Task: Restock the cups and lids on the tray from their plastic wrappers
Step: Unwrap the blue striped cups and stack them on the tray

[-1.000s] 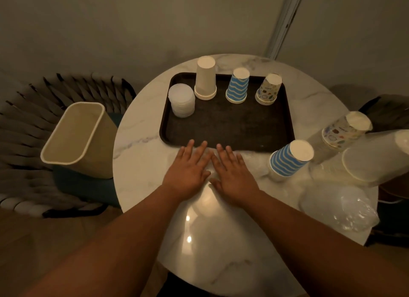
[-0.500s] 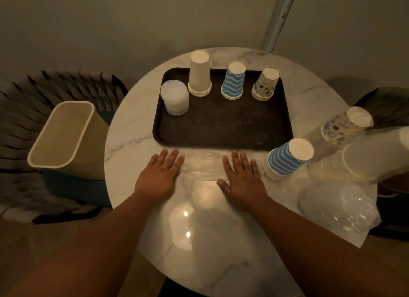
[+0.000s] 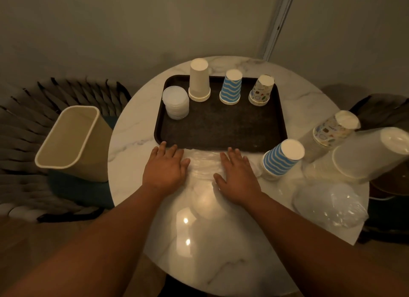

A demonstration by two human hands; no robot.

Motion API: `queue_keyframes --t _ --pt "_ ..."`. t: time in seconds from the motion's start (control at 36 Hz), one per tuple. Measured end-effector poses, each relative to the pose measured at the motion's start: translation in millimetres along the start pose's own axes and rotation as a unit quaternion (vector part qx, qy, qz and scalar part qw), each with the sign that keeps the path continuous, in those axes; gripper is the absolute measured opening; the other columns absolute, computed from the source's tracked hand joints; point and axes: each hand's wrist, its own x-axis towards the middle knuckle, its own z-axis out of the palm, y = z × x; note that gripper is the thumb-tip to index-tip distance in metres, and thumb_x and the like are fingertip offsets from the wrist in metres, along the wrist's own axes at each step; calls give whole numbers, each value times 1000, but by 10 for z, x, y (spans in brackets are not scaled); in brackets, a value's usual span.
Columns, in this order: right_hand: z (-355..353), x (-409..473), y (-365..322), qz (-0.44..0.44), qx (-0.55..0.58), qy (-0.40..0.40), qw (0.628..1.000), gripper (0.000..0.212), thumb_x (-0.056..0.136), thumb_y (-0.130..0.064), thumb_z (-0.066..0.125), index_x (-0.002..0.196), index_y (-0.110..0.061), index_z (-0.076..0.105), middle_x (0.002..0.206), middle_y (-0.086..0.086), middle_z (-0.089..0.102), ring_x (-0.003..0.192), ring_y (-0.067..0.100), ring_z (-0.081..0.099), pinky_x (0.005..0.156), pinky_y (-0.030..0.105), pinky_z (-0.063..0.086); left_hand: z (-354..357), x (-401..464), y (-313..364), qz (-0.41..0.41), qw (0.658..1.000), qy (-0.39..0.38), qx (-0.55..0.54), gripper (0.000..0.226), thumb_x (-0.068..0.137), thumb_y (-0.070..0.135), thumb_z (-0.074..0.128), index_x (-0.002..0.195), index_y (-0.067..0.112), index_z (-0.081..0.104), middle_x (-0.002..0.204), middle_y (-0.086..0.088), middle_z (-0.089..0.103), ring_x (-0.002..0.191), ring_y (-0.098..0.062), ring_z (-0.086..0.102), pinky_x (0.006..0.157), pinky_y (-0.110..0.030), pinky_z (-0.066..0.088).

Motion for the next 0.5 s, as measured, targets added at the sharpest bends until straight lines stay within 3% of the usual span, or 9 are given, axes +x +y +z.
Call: queue_keyframes --t 0.08,0.14,0.19,0.25,0.31,0.36,0.44,0.5 --pt "-136 -199 -28 -25 120 97 988 54 97 -39 46 147 -18 41 154 3 38 144 20 30 117 29 16 -136 -21 121 17 997 58 -38 70 95 54 15 140 15 52 147 -9 50 143 -34 33 117 -45 23" --pt "-168 -385 28 -17 193 166 967 40 92 -37 47 124 -19 62 126 0 61 119 18 52 103 28 35 -220 -8 245 39 993 88 -69 71 93 56 20 136 12 57 140 -11 56 137 -35 41 114 -45 28" --pt "-128 -559 143 25 254 234 938 21 89 -31 47 99 -20 62 96 -6 60 92 12 54 83 27 41 -299 14 408 64 987 104 -103 68 92 56 28 135 12 57 137 -11 58 135 -33 44 112 -43 31" --pt "-85 -692 257 115 320 284 896 10 87 -27 48 88 -20 54 83 -7 54 79 11 51 72 28 37 -365 19 611 91 979 104 -149 59 93 51 42 136 12 56 138 -10 56 134 -29 44 111 -38 31" --pt "-65 -745 365 219 391 312 838 12 87 -25 56 94 -15 52 86 1 56 81 19 55 73 29 36 -385 24 826 116 969 89 -200 56 94 45 56 139 12 53 140 -9 53 133 -25 42 111 -29 28" --pt "-60 -725 479 295 423 308 800 33 84 -14 69 113 -9 52 104 9 57 93 28 57 79 29 39 -351 44 1044 134 960 55 -240 60 90 41 65 141 14 50 143 -8 49 135 -22 41 111 -23 25" --pt "-87 -676 628 318 444 294 784 75 78 -8 76 142 -10 36 129 12 49 113 28 53 97 40 44 -251 102 1339 131 946 -14 -296 71 85 40 73 146 18 43 148 -4 44 135 -19 42 109 -23 29" --pt "-87 -619 710 311 457 291 781 88 77 -8 78 149 -14 27 142 11 43 126 26 47 106 42 41 -187 139 1516 121 937 -47 -324 79 82 39 77 148 18 39 150 -2 43 133 -18 44 108 -24 33"
